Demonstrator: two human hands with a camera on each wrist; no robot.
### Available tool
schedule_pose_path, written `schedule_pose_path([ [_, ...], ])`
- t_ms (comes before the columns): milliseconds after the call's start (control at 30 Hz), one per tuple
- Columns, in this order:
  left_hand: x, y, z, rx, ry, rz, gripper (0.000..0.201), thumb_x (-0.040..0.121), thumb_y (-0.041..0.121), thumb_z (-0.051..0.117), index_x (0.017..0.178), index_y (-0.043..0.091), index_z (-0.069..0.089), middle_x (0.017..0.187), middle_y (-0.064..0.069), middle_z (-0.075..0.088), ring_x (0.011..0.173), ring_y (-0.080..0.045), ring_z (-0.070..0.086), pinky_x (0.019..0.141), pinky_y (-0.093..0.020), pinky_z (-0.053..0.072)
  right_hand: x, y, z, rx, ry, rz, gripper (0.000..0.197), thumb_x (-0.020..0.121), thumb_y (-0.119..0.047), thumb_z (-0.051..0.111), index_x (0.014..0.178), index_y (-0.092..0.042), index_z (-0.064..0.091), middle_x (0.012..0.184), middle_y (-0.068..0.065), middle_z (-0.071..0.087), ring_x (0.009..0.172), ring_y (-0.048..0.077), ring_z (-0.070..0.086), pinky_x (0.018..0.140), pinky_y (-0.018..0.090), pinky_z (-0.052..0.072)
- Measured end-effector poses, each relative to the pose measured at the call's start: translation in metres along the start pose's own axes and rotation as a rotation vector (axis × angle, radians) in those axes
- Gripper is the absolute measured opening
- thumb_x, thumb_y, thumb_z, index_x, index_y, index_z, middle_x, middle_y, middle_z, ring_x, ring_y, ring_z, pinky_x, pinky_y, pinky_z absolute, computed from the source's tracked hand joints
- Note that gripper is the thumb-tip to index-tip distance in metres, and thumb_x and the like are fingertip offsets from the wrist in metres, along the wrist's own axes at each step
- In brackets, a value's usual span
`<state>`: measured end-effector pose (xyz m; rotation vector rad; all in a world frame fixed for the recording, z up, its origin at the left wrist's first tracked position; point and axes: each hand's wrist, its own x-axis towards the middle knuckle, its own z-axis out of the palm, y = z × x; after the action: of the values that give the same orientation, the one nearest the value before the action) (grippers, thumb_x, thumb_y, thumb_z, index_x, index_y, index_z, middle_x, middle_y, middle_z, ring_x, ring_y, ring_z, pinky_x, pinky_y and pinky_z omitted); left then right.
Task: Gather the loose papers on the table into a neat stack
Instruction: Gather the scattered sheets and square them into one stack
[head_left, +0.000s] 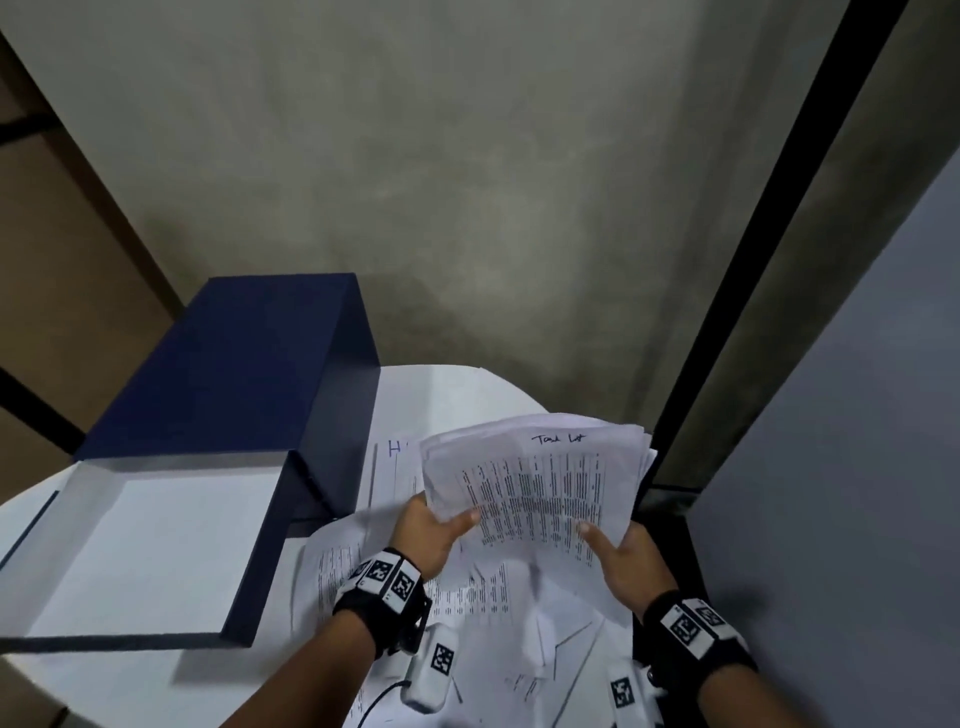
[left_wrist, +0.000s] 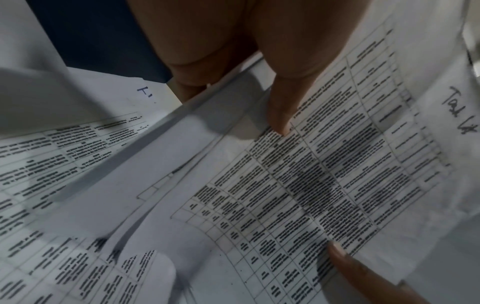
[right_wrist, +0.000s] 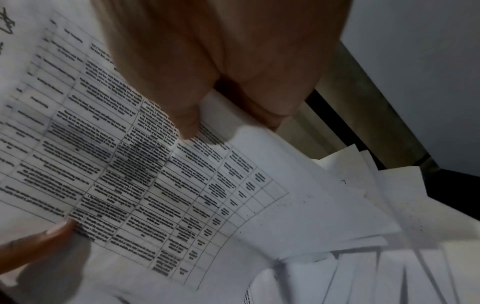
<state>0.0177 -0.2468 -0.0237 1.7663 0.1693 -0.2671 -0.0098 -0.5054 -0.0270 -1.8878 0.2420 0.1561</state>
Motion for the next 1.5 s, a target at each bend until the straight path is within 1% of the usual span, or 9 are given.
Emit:
schedule_pose_path([
  [67,0.001,0.001,-0.001,-0.033,0.037,0.029,0.038,0.077,0.03,0.077,0.111,0.016,0.069,0.103,0.008,0.074,0.096,-0.005,0.069,0.09,-0.029,0.054,-0.002,-0.008,-0.001,0.01,0.05,-0.016,0.032,0.098,-0.02,0.06,0.07,-0.032,0.048,0.043,-0.023,0.05,0.05,-0.009,0.052,0.068,0.011,0.041],
  [167,0.002,0.001,-0.004,-0.038,0.064,0.039,0.053,0.069,0.043,0.081,0.114,0.02,0.066,0.106,0.009,0.073,0.1,-0.004,0.067,0.089,-0.025,0.052,0.003,-0.003,-0.006,0.085,0.071,-0.033,0.014,0.1,-0.016,0.057,0.113,-0.02,0.061,0.096,-0.027,0.06,0.096,0.001,0.06,0.096,0.025,0.04],
  [433,-0.007,-0.019,-0.004,0.084,-0.148,0.032,0.036,0.084,0.026,0.071,0.119,0.019,0.063,0.114,0.009,0.07,0.104,-0.002,0.065,0.092,-0.025,0.051,0.009,0.013,-0.01,0.16,0.19,0.047,0.026,0.1,-0.023,0.057,0.124,-0.013,0.064,0.108,0.0,0.07,0.112,0.024,0.064,0.106,0.042,0.047],
  [567,-0.013,-0.043,-0.016,0.063,-0.093,-0.09,0.011,0.088,0.017,0.066,0.097,0.023,0.066,0.091,0.002,0.069,0.074,-0.012,0.065,0.063,-0.02,0.051,0.014,0.035,-0.017,0.216,0.232,0.109,0.033,0.1,-0.026,0.057,0.13,-0.016,0.063,0.124,0.003,0.071,0.118,0.025,0.064,0.111,0.055,0.044],
  [667,-0.022,-0.076,-0.04,0.136,0.033,-0.211,0.022,0.085,0.01,0.062,0.074,0.028,0.067,0.085,-0.002,0.07,0.075,-0.018,0.065,0.07,-0.033,0.052,0.014,0.045,-0.024,0.263,0.286,0.145,0.036,0.101,-0.019,0.057,0.136,-0.011,0.059,0.131,0.007,0.066,0.121,0.029,0.062,0.112,0.055,0.041],
  [867,-0.041,-0.137,-0.098,0.468,0.238,-0.499,0.025,0.088,0.013,0.055,0.11,0.016,0.067,0.115,-0.007,0.067,0.096,-0.023,0.061,0.08,-0.023,0.044,-0.001,0.067,-0.028,0.262,0.327,0.257,0.036,0.102,-0.01,0.054,0.136,-0.001,0.057,0.123,0.016,0.065,0.111,0.028,0.06,0.104,0.04,0.041],
  [1067,-0.048,-0.154,-0.095,0.401,0.21,-0.544,0.034,0.086,0.028,0.063,0.118,0.016,0.063,0.113,-0.004,0.066,0.093,-0.023,0.063,0.079,-0.027,0.051,-0.01,0.08,-0.019,0.169,0.288,0.303,0.036,0.101,-0.012,0.056,0.134,0.001,0.058,0.128,0.021,0.065,0.12,0.036,0.061,0.106,0.045,0.043],
  [1267,-0.042,-0.146,-0.087,0.496,0.262,-0.484,0.006,0.084,0.019,0.065,0.081,0.022,0.061,0.1,-0.004,0.07,0.09,-0.02,0.064,0.076,-0.022,0.048,-0.011,0.084,-0.012,0.15,0.251,0.295,0.035,0.101,-0.01,0.056,0.133,0.003,0.059,0.122,0.02,0.066,0.118,0.035,0.062,0.105,0.044,0.043],
  [1500,-0.034,-0.141,-0.089,0.416,0.228,-0.526,0.036,0.083,0.026,0.069,0.116,0.019,0.058,0.113,-0.005,0.063,0.1,-0.023,0.062,0.084,-0.024,0.045,-0.007,0.096,-0.006,0.112,0.211,0.306,0.031,0.1,-0.014,0.057,0.129,-0.003,0.062,0.111,0.014,0.068,0.112,0.034,0.064,0.104,0.049,0.047],
])
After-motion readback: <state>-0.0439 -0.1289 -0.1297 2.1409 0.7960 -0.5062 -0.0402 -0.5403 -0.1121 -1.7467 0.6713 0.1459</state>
